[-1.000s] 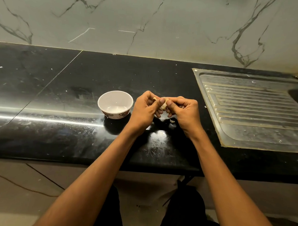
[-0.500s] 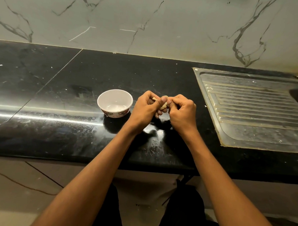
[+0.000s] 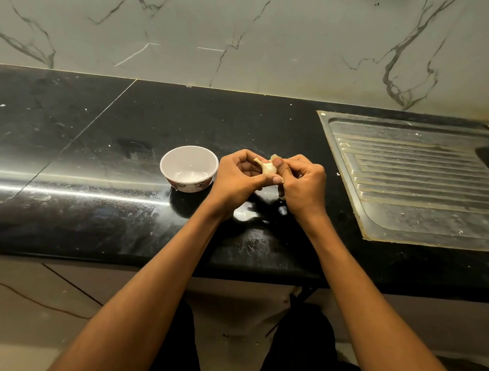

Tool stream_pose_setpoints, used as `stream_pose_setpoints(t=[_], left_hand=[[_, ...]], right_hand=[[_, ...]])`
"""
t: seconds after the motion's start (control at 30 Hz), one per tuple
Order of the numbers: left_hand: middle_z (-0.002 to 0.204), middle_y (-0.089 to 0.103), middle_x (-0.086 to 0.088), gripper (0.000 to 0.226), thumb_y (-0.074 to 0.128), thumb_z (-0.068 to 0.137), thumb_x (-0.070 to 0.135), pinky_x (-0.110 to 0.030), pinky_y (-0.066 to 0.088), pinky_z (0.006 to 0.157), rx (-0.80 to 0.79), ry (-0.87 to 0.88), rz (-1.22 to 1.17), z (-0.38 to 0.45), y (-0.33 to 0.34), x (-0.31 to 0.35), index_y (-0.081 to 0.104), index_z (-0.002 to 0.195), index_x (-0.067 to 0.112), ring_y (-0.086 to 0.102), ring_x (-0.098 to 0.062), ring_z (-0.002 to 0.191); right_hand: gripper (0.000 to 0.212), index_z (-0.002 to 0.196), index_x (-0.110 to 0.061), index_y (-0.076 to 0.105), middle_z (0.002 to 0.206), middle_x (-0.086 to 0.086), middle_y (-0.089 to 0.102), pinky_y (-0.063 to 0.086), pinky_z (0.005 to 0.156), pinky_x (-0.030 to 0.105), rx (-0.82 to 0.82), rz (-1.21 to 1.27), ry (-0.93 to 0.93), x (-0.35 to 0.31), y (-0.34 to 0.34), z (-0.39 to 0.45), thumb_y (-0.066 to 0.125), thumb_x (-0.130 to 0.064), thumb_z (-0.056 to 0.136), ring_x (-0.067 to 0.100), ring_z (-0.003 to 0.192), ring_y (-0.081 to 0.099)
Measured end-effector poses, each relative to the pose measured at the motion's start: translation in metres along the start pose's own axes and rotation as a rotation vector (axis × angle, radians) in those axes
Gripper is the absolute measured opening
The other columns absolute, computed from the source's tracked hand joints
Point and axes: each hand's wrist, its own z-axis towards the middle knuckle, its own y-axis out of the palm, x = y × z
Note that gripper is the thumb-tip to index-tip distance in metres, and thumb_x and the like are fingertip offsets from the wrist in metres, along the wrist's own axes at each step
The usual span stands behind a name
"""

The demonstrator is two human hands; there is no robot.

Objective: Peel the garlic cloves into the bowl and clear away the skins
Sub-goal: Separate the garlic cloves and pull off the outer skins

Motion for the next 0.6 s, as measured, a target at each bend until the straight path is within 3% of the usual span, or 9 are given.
stream_pose_setpoints(t=[0.1, 0.23, 0.37, 0.47, 0.6], left_hand=[[0.083, 0.075, -0.005, 0.030, 0.089, 0.073, 0.003, -0.025, 0.057, 0.069, 0.002, 0.013, -0.003, -0.002, 0.002, 0.002, 0.069, 0.097, 0.006, 0.071, -0.014, 0.073], [0.082, 0.074, -0.010, 0.027, 0.086, 0.074, -0.004, -0.026, 0.058, 0.070, 0.023, 0.038, -0.021, -0.001, 0.003, -0.001, 0.069, 0.092, 0.008, 0.071, -0.021, 0.077], [0.079, 0.071, -0.014, 0.027, 0.084, 0.074, -0.010, -0.024, 0.057, 0.067, 0.021, 0.028, 0.029, 0.000, 0.003, -0.003, 0.070, 0.093, 0.003, 0.072, -0.020, 0.073], [0.081, 0.071, -0.019, 0.031, 0.084, 0.071, -0.013, -0.024, 0.059, 0.070, 0.013, 0.007, 0.041, 0.001, 0.004, -0.005, 0.070, 0.096, -0.002, 0.072, -0.019, 0.073], [0.082, 0.073, -0.019, 0.031, 0.085, 0.069, -0.013, -0.025, 0.059, 0.071, 0.003, 0.007, 0.048, 0.001, 0.004, -0.005, 0.070, 0.092, 0.001, 0.072, -0.018, 0.074]], right_hand=[[0.007, 0.090, -0.017, 0.081, 0.078, 0.000, 0.069, 0.054, 0.060, 0.035, 0.023, 0.006, -0.012, -0.003, -0.001, -0.002, 0.076, -0.020, 0.094, 0.021, 0.069, 0.066], [0.009, 0.094, -0.016, 0.080, 0.066, -0.003, 0.071, 0.047, 0.046, 0.026, -0.068, 0.080, 0.037, -0.008, -0.007, -0.007, 0.075, -0.024, 0.094, 0.012, 0.049, 0.061], [0.016, 0.093, -0.013, 0.081, 0.062, 0.004, 0.072, 0.042, 0.039, 0.024, -0.111, 0.114, 0.074, -0.009, -0.012, -0.008, 0.077, -0.028, 0.091, 0.018, 0.043, 0.057], [0.016, 0.087, -0.013, 0.082, 0.059, 0.009, 0.070, 0.042, 0.039, 0.025, -0.111, 0.083, 0.080, -0.008, -0.013, -0.010, 0.078, -0.027, 0.092, 0.020, 0.042, 0.055], [0.022, 0.079, -0.014, 0.082, 0.060, 0.000, 0.071, 0.049, 0.047, 0.033, -0.082, -0.051, 0.001, -0.002, -0.010, -0.009, 0.073, -0.025, 0.097, 0.018, 0.048, 0.063]])
